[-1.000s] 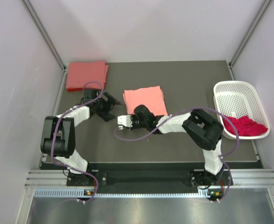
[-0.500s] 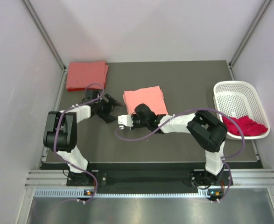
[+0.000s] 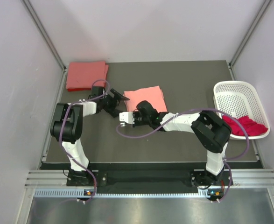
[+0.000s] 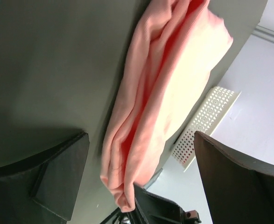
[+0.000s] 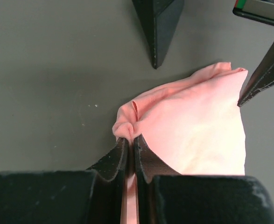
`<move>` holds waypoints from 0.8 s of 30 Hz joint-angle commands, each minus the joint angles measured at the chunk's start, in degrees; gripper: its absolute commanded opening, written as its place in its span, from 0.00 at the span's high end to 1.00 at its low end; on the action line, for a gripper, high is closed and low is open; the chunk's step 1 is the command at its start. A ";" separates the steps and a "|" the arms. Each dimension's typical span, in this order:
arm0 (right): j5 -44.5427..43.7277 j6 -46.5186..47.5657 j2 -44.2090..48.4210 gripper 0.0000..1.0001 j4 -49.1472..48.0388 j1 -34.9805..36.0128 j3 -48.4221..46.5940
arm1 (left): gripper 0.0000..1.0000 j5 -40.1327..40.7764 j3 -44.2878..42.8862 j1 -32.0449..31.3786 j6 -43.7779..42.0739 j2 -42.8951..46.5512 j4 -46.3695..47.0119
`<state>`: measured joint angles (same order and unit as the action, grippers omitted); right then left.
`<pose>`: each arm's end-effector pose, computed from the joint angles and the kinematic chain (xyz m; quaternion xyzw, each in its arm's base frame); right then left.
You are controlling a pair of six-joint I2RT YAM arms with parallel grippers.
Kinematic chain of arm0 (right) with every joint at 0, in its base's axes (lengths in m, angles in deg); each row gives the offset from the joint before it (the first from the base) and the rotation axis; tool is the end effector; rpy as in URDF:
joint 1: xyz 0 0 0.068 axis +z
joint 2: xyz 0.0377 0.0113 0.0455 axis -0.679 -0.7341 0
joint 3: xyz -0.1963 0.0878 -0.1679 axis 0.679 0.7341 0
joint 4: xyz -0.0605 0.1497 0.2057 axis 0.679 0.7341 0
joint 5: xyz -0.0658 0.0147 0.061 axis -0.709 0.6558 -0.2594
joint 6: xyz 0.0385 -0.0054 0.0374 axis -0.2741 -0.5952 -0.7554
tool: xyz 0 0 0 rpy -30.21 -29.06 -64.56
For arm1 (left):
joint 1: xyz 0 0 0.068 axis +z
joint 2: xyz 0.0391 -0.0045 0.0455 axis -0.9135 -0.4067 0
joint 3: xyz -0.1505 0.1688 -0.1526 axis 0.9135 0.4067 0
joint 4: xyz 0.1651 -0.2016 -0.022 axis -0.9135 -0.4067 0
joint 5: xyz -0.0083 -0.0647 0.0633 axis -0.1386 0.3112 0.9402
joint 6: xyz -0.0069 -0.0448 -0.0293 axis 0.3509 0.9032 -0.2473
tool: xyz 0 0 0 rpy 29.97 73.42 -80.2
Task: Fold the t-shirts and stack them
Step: Neatly place the folded tshirt to the corner
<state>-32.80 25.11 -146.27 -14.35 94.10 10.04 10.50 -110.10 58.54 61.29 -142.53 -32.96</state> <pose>0.2472 0.3146 0.1708 -0.7035 0.5513 0.0514 0.4455 0.3656 -0.0675 0.1383 -0.3460 0.8242 -0.4287 0.1310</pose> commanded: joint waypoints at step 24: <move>4.72 -3.04 7.38 1.00 -1.02 -4.74 -4.80 | 0.04 7.22 -5.86 -3.79 0.68 -7.30 -7.93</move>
<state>-30.22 22.79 -143.25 -12.64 90.67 7.81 12.81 -115.91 54.99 63.80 -146.49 -35.47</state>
